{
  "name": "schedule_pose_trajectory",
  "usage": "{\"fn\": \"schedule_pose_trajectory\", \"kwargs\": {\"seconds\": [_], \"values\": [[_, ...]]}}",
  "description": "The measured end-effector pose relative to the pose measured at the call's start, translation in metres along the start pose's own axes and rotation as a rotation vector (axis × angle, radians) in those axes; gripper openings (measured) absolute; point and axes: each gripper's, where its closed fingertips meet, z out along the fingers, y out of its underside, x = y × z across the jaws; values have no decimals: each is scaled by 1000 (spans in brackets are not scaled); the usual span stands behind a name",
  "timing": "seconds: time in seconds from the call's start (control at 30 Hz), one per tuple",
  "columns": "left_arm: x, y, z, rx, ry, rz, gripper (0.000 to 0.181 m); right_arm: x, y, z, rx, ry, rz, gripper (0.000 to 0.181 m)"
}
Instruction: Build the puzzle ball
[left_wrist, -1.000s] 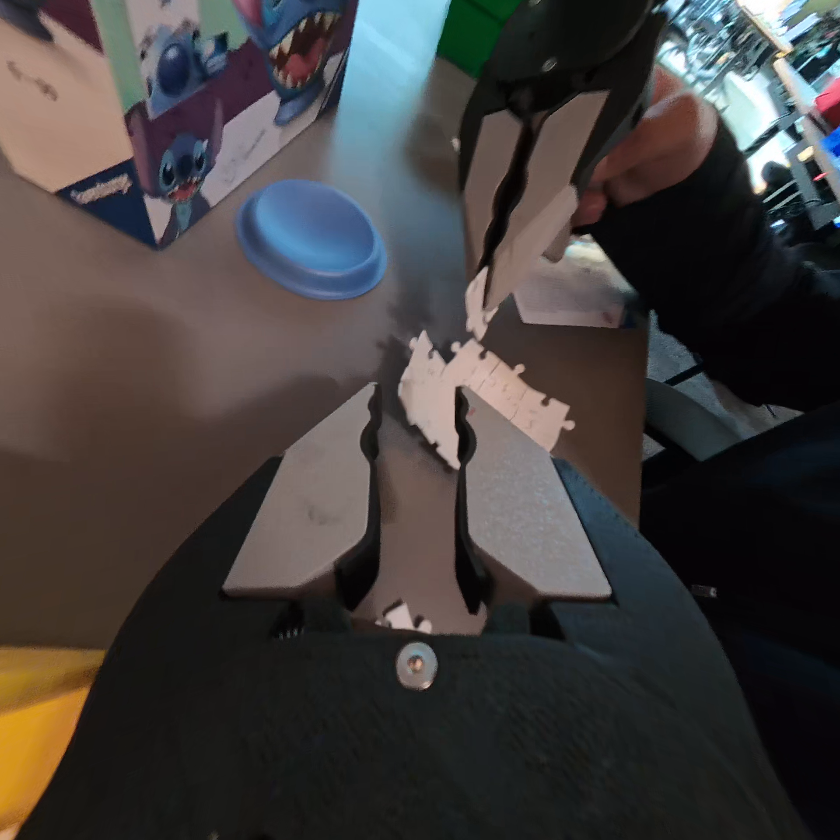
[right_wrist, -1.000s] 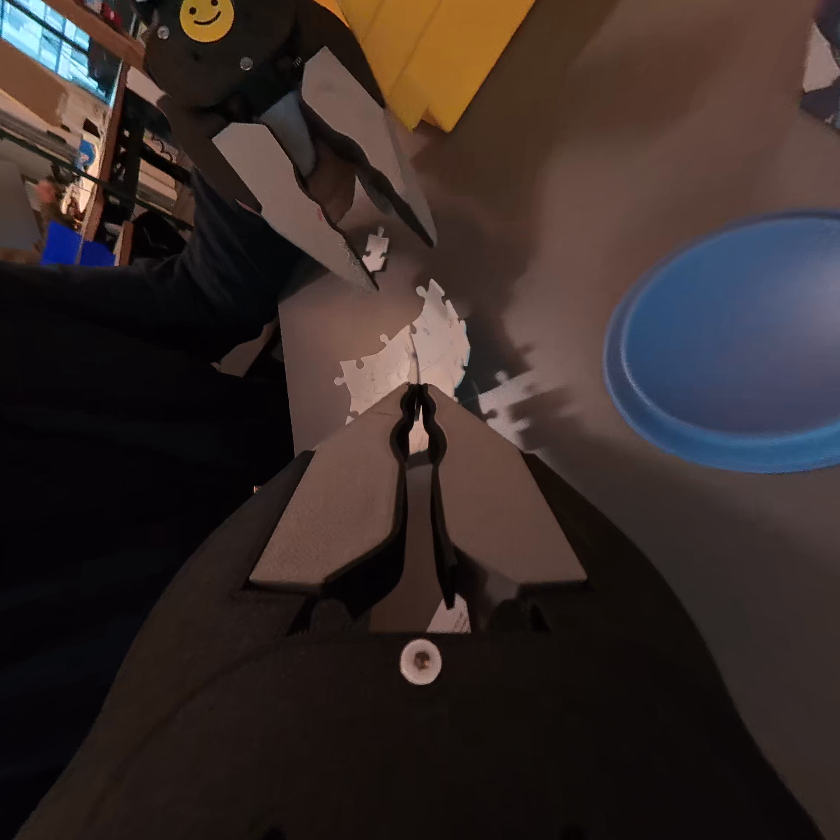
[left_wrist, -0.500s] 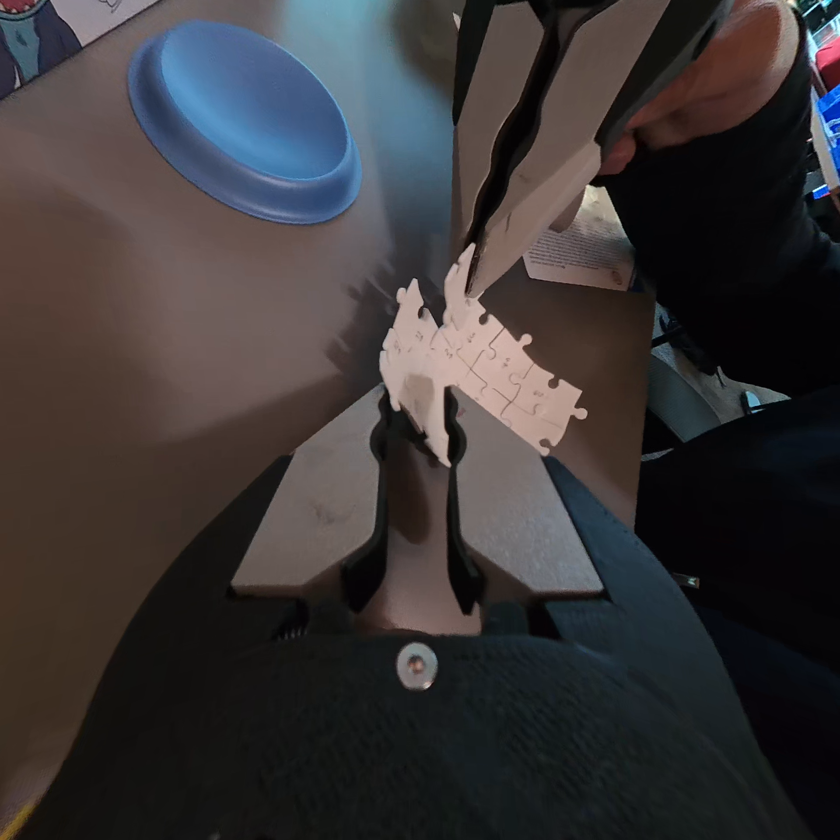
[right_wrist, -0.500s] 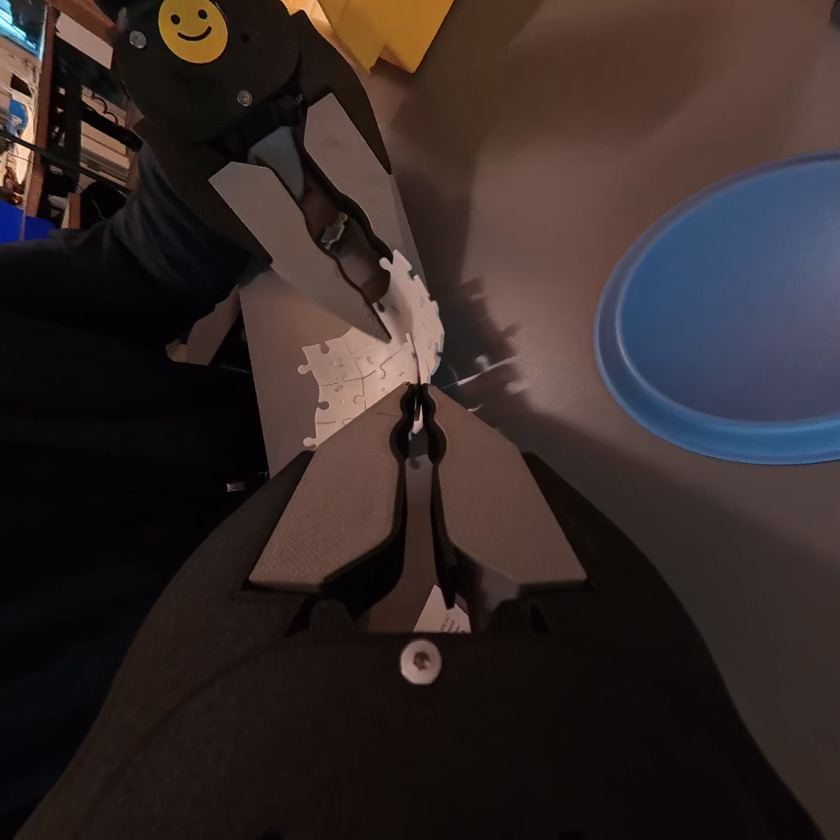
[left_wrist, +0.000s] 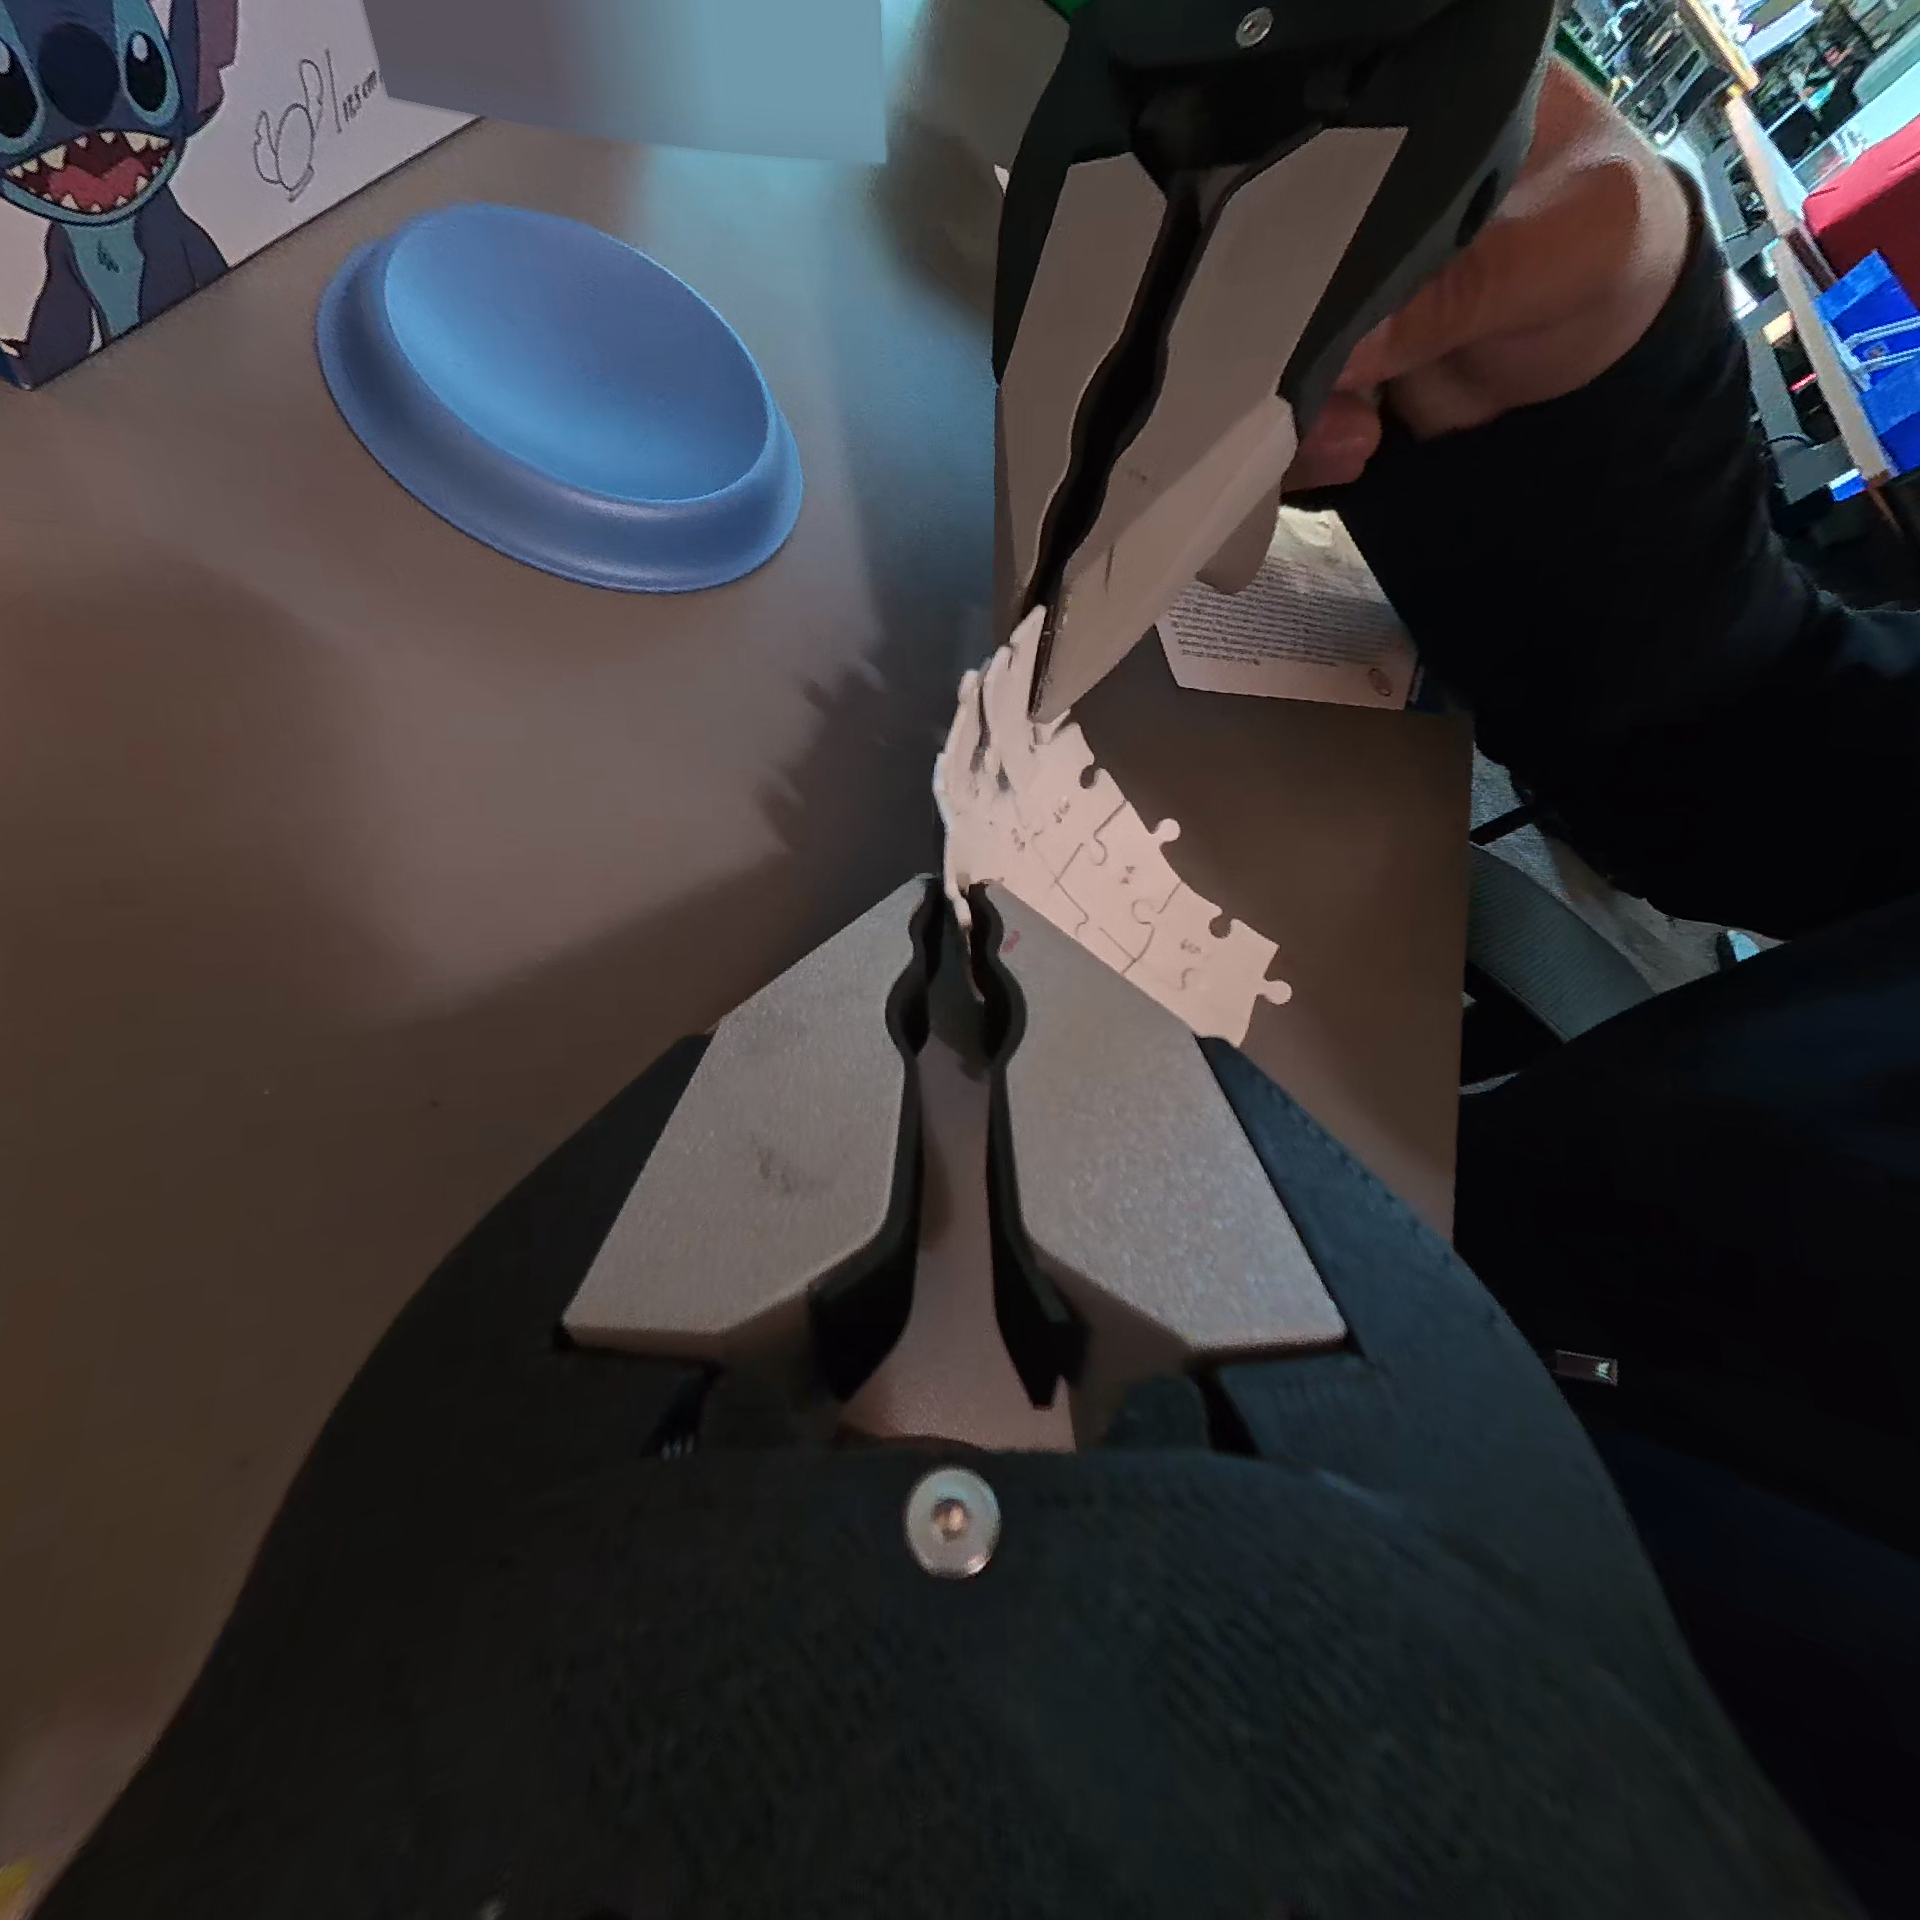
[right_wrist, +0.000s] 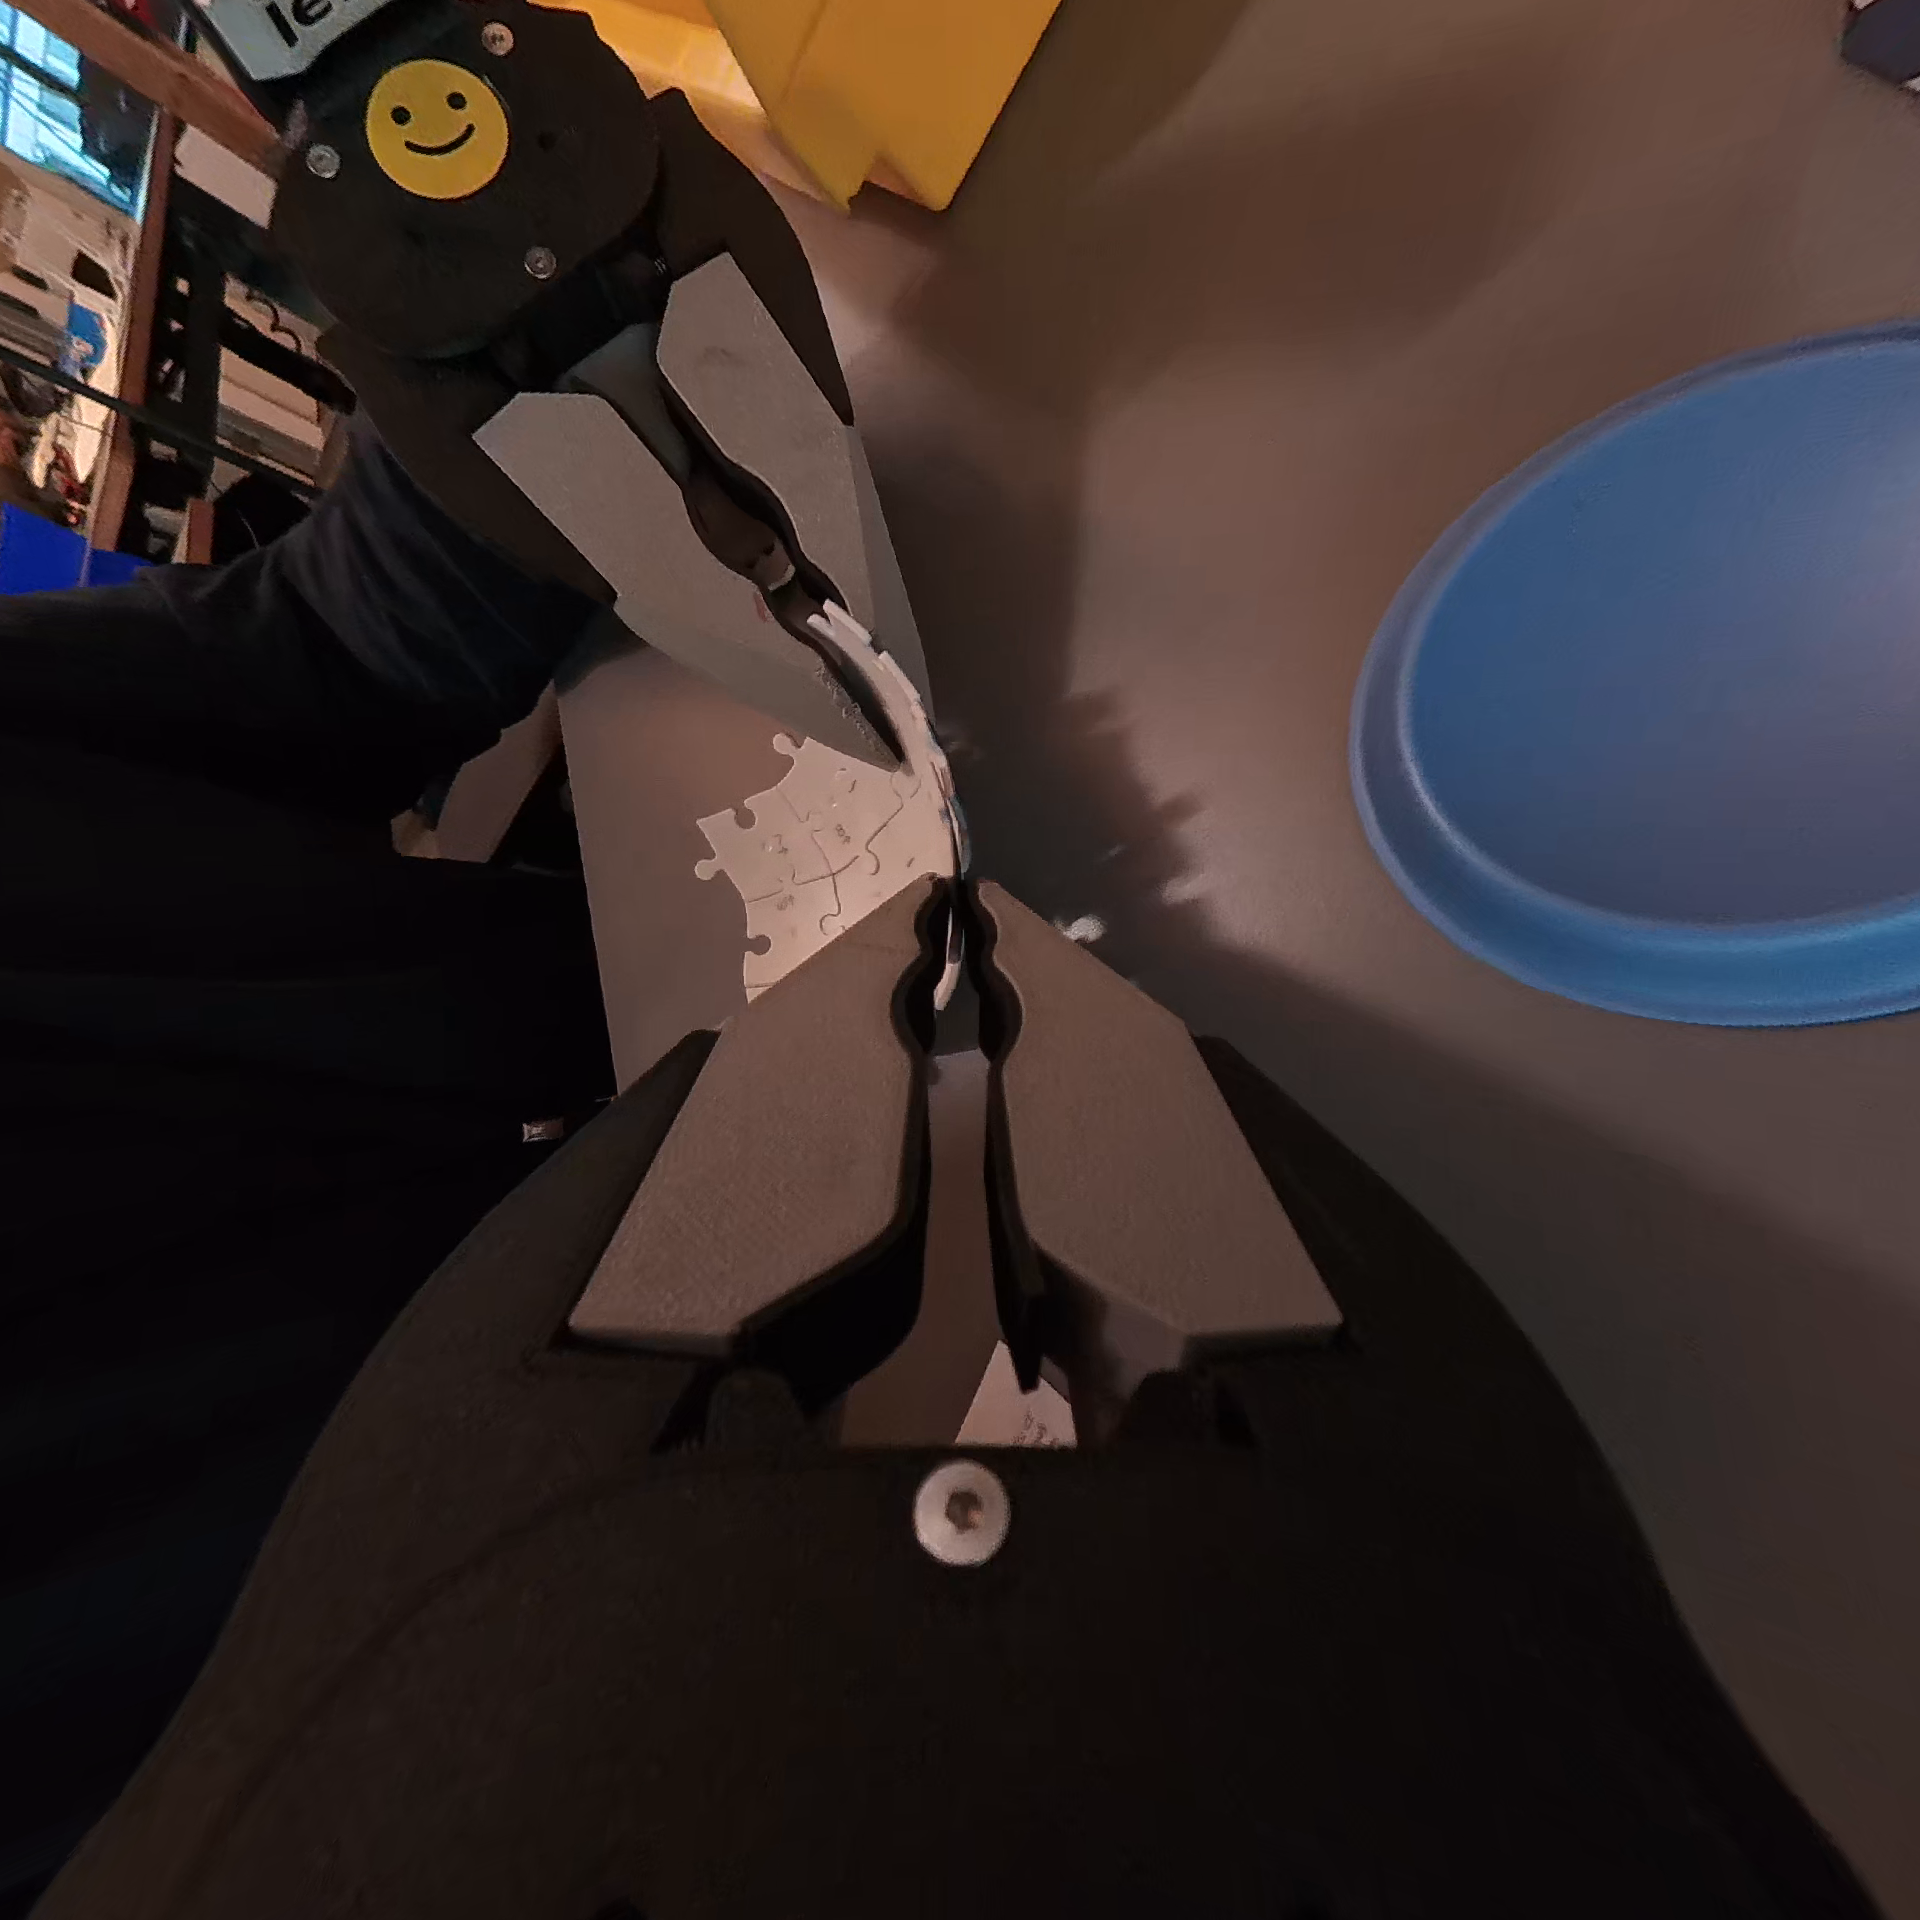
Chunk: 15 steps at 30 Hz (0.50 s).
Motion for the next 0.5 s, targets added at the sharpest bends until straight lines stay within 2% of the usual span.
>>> {"fn": "schedule_pose_trajectory", "kwargs": {"seconds": [0.5], "values": [[0,1,0,-2,-11,2,3,0,7,-2,35,58,-7,0]]}}
